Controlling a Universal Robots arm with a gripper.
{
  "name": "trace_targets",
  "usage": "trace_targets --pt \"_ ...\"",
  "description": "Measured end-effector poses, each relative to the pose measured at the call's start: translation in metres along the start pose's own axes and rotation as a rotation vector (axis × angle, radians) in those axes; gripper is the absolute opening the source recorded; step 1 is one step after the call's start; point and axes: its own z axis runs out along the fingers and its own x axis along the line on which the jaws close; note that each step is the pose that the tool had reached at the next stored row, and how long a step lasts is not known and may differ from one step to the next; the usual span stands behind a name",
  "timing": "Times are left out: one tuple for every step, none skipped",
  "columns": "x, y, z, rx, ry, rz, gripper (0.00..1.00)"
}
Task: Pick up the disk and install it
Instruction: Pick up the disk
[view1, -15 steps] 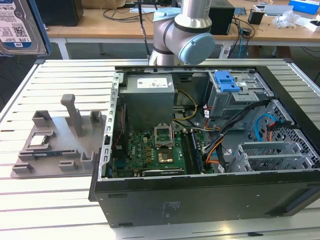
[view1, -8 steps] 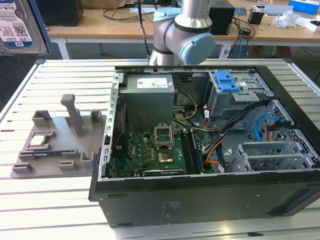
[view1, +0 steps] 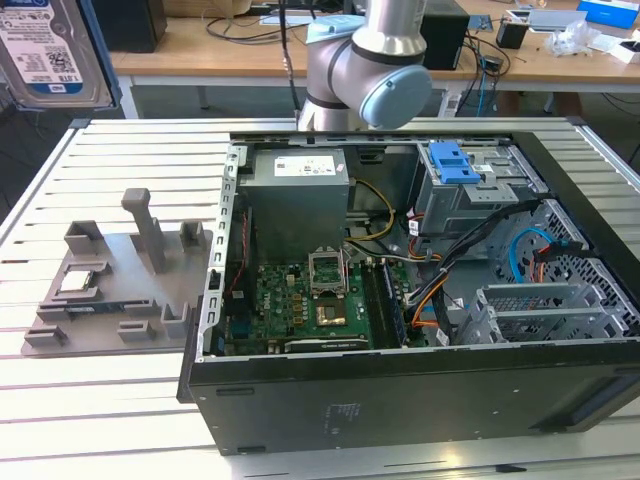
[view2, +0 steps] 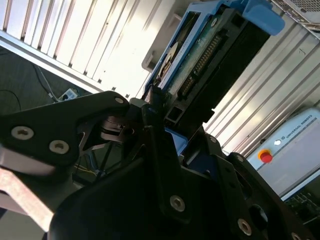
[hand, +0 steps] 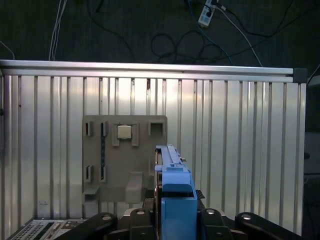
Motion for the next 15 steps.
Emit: trace_targets --pt "0.0 -0.0072 -0.0001 -0.0003 0.0001 0.0 0.36" --pt "0.0001 -0.0109 -0.0001 -0.0002 0.0001 0.0 0.36" --pt "0.0001 -0.0183 0.0 -0.0002 0.0 0.0 0.36" --pt "0.0002 -0.024 -0.0001 -0.0005 0.0001 0.0 0.36" --pt "0.0004 -0.0307 -0.0001 -0.0005 0.0001 0.0 0.36" --pt "0.0004 -0.0352 0.0 -0.0005 0.0 0.0 0.36" --pt "0.0004 -0.0398 0.0 -0.0006 0.0 0.0 0.36" --pt "0.0005 -0.049 -0.0001 -0.0011 0.0002 0.0 0.36" --pt "0.0007 -0.0545 0.0 -0.001 0.0001 0.0 0.36" --pt "0.0008 -0.0592 0.0 -0.0011 0.0 0.0 0.36" --pt "0.0009 -0.0648 0.0 -0.0012 0.0001 0.0 0.36" --pt "0.0009 -0.0684 -0.0001 -0.0014 0.0001 0.0 0.36" --pt "0.001 -0.0748 0.0 -0.0015 0.0 0.0 0.36" --pt "0.0012 -0.0836 0.0 -0.0016 0.0 0.0 0.36" --pt "0.0012 -0.0886 0.0 -0.0017 0.0001 0.0 0.36"
